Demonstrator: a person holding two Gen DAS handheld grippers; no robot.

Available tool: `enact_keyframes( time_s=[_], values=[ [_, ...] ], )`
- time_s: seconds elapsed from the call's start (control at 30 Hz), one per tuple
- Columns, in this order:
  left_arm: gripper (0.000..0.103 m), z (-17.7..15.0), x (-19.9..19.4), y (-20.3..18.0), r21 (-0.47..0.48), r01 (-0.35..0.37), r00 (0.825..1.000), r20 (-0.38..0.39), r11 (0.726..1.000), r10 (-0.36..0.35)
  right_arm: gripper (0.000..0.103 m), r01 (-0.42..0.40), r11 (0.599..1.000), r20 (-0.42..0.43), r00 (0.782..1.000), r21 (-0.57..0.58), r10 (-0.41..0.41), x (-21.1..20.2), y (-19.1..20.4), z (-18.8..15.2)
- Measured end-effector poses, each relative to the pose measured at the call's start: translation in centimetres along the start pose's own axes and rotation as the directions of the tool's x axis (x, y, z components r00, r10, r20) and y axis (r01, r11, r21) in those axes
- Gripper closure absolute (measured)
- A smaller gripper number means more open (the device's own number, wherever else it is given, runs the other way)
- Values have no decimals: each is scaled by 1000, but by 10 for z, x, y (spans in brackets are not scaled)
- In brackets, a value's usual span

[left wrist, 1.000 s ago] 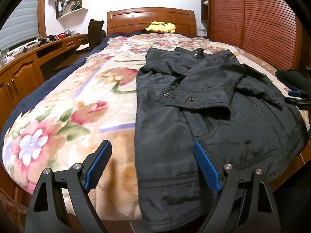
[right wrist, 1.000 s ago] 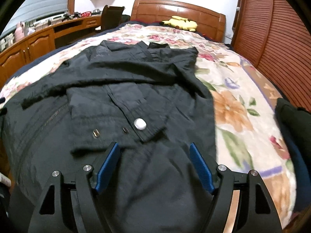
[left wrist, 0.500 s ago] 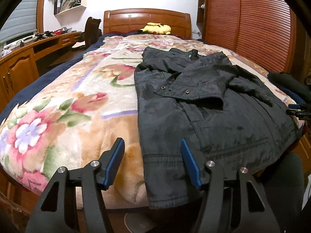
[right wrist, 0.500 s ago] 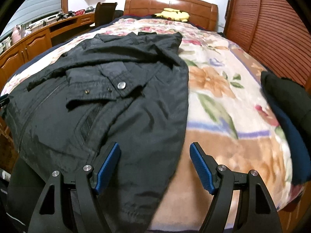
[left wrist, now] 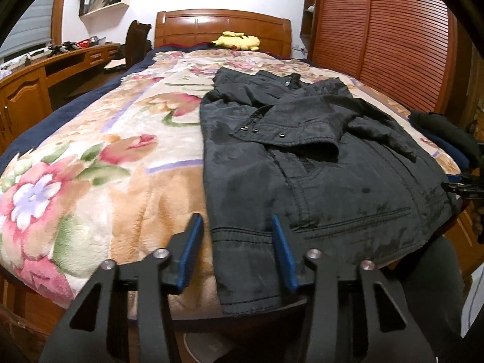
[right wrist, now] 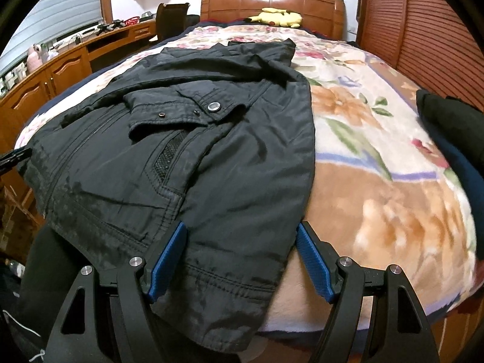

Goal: Fold large clothes
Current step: 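Grasp the jacket hem with the left tool while the right tool grasps it too, then lift the hem with both tools and fold it toward the collar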

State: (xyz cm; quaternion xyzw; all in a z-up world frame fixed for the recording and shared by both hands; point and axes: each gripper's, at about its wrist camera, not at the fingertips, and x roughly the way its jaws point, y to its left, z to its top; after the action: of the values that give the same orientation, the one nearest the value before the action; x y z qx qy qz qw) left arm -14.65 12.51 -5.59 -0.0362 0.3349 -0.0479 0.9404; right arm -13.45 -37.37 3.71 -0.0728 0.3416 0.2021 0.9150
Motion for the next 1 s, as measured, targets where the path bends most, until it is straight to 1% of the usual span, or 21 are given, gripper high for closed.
enact_keyframes(
  time_s=[0.03,0.07,0.13,0.17,0.3,0.37,0.43,0.5,0.57,0.77,0.8,0.87,0.93,1.0],
  values=[
    [68,0,0,-2,7,-2,1000,0,1000,2,27,-3,1000,5,1000,5,3,0,1,-1],
    [76,2,-1,-3,12,-11,1000,3,1000,11,27,-8,1000,12,1000,10,7,0,1,-2],
    [86,3,-3,-5,16,-20,1000,6,1000,20,30,-9,1000,20,1000,11,9,-2,2,-3],
    [89,4,-5,-5,16,-13,1000,7,1000,13,31,-11,1000,23,1000,11,11,-2,2,-4],
    [91,10,-11,-9,35,-19,1000,19,999,18,37,-33,999,27,999,16,33,-5,2,-7],
    [91,11,-12,-7,26,-17,1000,19,1000,17,37,-37,999,25,999,14,36,-7,2,-9],
    [90,10,-9,-6,22,-16,1000,9,1000,15,37,-42,999,21,999,15,41,-7,0,-11],
    [90,8,-4,-5,25,-14,1000,-17,1000,14,38,-45,999,19,999,16,45,-8,0,-14],
    [88,5,1,-4,39,-15,999,-44,999,17,39,-47,999,18,999,15,47,-9,0,-16],
    [88,3,-2,-4,48,-3,999,-51,999,6,44,-68,998,1,998,10,68,-12,-1,-20],
    [90,4,-3,-5,55,-4,999,-52,998,7,47,-70,997,-1,998,10,70,-13,-1,-20],
    [95,6,-7,-8,70,-4,999,-47,998,7,59,-69,998,0,998,5,69,-15,-1,-18],
    [96,9,-13,-13,87,-24,999,-30,996,27,74,-72,997,4,997,10,72,-17,-1,-16],
    [97,15,-23,-15,80,-25,1000,-1,997,25,79,-77,997,17,997,17,77,-21,-1,-13]
  ],
)
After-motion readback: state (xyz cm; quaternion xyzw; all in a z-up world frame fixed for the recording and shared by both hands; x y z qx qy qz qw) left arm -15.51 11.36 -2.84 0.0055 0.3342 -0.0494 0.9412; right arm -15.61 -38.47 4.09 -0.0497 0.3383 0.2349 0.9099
